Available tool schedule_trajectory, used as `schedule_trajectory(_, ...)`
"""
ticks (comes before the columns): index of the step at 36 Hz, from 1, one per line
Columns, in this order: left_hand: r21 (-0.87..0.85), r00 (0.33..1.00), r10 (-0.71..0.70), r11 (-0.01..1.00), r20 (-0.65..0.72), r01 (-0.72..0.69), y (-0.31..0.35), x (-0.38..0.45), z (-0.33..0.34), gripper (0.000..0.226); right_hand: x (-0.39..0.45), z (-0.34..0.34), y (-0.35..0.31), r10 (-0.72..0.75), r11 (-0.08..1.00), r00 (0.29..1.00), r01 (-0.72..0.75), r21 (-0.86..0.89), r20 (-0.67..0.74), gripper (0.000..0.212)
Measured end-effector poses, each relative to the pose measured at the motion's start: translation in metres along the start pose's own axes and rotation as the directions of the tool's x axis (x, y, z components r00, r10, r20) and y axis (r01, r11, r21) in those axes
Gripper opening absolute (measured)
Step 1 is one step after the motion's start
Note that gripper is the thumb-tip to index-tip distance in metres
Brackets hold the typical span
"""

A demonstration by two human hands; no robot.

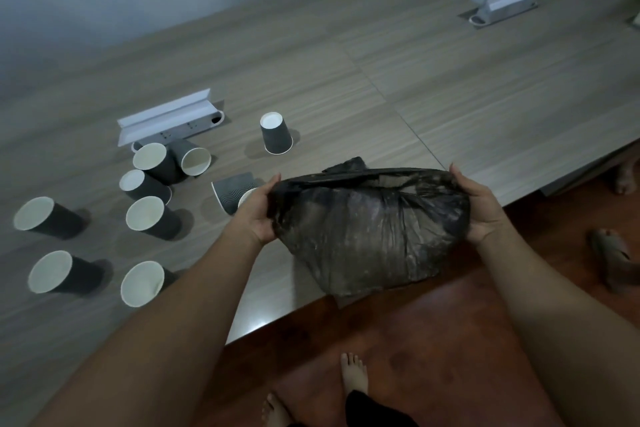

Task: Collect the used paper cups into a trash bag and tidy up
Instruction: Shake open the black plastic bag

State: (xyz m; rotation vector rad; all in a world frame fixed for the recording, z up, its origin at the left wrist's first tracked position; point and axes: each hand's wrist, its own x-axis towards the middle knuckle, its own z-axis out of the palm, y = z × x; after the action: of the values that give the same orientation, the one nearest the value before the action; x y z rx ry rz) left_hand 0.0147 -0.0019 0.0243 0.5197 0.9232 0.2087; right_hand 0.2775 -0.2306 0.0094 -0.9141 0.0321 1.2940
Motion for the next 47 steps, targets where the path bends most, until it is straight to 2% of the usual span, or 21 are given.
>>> schedule_trajectory(4,0.048,0.999,0.000,0.999,0.032,-0.002,-0.007,-0.005,-0.007,0.063,0.002,0.005,0.000,0.002,0.997,0.993,0.007,0.080,-0.117,0.029)
schedule_trajectory(7,0.252,0.991,-0.072,0.967,0.114,0.041,-0.006,-0.016,-0.011,0.052,0.005,0.006,-0.005,-0.050,0.999,0.990,0.051,0.002,-0.135,0.049)
schedule_trajectory(10,0.706,0.989,-0.129,0.707,0.073,0.040,-0.006,-0.025,-0.022,0.012,0.002,0.013,-0.014,-0.060,0.998,0.994,0.057,-0.035,-0.091,0.042)
schedule_trajectory(13,0.921,0.988,0.064,0.373,-0.143,0.110,-0.006,-0.026,-0.032,0.015,0.000,0.015,-0.021,-0.073,0.994,0.997,0.071,-0.086,-0.024,0.036)
schedule_trajectory(15,0.945,0.945,0.210,0.265,-0.249,0.190,-0.005,-0.029,-0.037,0.030,-0.002,0.020,-0.019,-0.060,0.991,0.997,0.066,-0.120,0.051,0.037)
schedule_trajectory(16,0.936,0.927,0.253,0.287,-0.277,0.202,-0.007,-0.031,-0.037,0.038,-0.003,0.019,-0.018,-0.045,0.990,0.995,0.056,-0.131,0.088,0.036)
schedule_trajectory(17,0.909,0.916,0.276,0.377,-0.292,0.176,-0.008,-0.036,-0.036,0.040,-0.003,0.018,-0.015,-0.026,0.986,0.994,0.043,-0.160,0.110,0.035)
schedule_trajectory(18,0.832,0.914,0.260,0.540,-0.311,0.129,-0.009,-0.039,-0.036,0.035,-0.003,0.015,-0.013,-0.006,0.977,0.993,0.030,-0.210,0.116,0.037)
schedule_trajectory(20,0.492,0.933,0.137,0.869,-0.332,0.047,-0.009,-0.039,-0.033,0.024,-0.003,0.008,-0.006,0.053,0.920,0.993,-0.007,-0.392,0.107,0.043)
schedule_trajectory(22,0.182,0.959,0.073,0.983,-0.275,-0.023,-0.004,-0.041,-0.032,0.035,-0.004,0.003,0.007,0.105,0.808,0.993,-0.060,-0.587,0.044,0.034)
schedule_trajectory(24,0.080,0.973,0.096,0.994,-0.208,-0.081,0.000,-0.046,-0.028,0.032,-0.005,-0.003,0.021,0.078,0.727,0.995,-0.103,-0.678,-0.068,0.019)
schedule_trajectory(27,-0.018,0.988,0.105,0.994,-0.109,-0.108,0.002,-0.057,-0.026,0.025,-0.003,-0.008,0.033,-0.024,0.728,0.985,-0.099,-0.678,-0.169,0.033)
schedule_trajectory(33,0.306,0.994,-0.090,0.950,0.055,0.069,-0.004,-0.075,-0.039,0.040,0.008,0.000,0.028,-0.153,0.879,0.897,-0.068,-0.472,-0.415,0.027)
schedule_trajectory(35,0.330,0.994,-0.106,0.940,0.038,0.087,-0.007,-0.076,-0.039,0.041,0.010,0.006,0.023,-0.234,0.836,0.850,-0.072,-0.545,-0.471,0.031)
schedule_trajectory(36,0.311,0.995,-0.097,0.946,0.021,0.086,-0.008,-0.076,-0.037,0.040,0.010,0.010,0.023,-0.320,0.750,0.813,-0.096,-0.654,-0.486,0.035)
schedule_trajectory(38,0.270,0.997,-0.066,0.960,-0.025,0.071,-0.011,-0.074,-0.030,0.043,0.003,0.019,0.027,-0.610,0.468,0.655,-0.156,-0.870,-0.446,0.038)
schedule_trajectory(41,0.235,0.997,-0.027,0.971,-0.067,0.042,-0.016,-0.070,-0.023,0.044,-0.018,0.047,0.050,-0.920,0.035,0.392,0.063,-0.997,-0.007,0.040)
schedule_trajectory(42,0.224,0.997,-0.014,0.974,-0.071,0.030,-0.018,-0.068,-0.021,0.045,-0.024,0.056,0.059,-0.916,-0.094,0.370,0.177,-0.980,0.155,0.036)
schedule_trajectory(44,0.199,0.997,0.002,0.980,-0.082,0.015,-0.022,-0.065,-0.019,0.049,-0.030,0.072,0.079,-0.789,-0.191,0.479,0.404,-0.895,0.385,0.025)
schedule_trajectory(46,0.170,0.996,0.004,0.985,-0.087,0.011,-0.025,-0.063,-0.018,0.048,-0.027,0.088,0.094,-0.581,-0.061,0.700,0.473,-0.879,0.416,0.028)
schedule_trajectory(47,0.157,0.997,-0.006,0.987,-0.083,0.019,-0.026,-0.063,-0.019,0.046,-0.024,0.096,0.101,-0.449,0.050,0.818,0.423,-0.905,0.358,0.033)
